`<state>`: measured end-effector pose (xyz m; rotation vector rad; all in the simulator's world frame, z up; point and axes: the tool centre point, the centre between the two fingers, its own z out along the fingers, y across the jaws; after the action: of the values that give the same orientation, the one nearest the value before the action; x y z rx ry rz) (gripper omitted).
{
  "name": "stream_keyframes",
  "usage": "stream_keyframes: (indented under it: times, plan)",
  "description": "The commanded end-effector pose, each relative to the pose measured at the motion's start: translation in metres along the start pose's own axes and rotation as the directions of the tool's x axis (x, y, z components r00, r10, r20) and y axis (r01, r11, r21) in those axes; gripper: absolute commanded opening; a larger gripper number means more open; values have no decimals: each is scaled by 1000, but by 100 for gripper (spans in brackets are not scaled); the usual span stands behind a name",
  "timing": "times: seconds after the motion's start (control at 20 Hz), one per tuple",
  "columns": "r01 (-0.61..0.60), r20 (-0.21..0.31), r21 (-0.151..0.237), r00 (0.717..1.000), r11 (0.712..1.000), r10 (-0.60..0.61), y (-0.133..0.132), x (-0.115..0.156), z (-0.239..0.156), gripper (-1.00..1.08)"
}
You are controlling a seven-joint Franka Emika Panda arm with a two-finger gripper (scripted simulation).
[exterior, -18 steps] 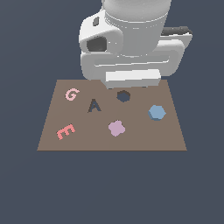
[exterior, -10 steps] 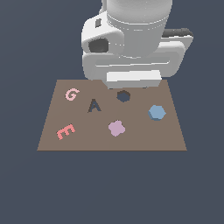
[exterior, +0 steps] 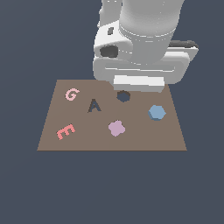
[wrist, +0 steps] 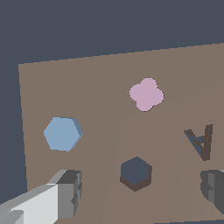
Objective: Insert a designated object into the corresponding slot on a board.
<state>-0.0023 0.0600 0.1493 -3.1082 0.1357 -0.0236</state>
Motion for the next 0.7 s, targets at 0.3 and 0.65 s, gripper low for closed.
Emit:
stream_keyframes:
  times: [0.3, 0.65]
  plan:
    - [-168, 0, -10, 986, 986, 168, -29, -5, 28, 100]
    - [-341, -2, -20, 940, 940, 341, -59, -4, 58, 100]
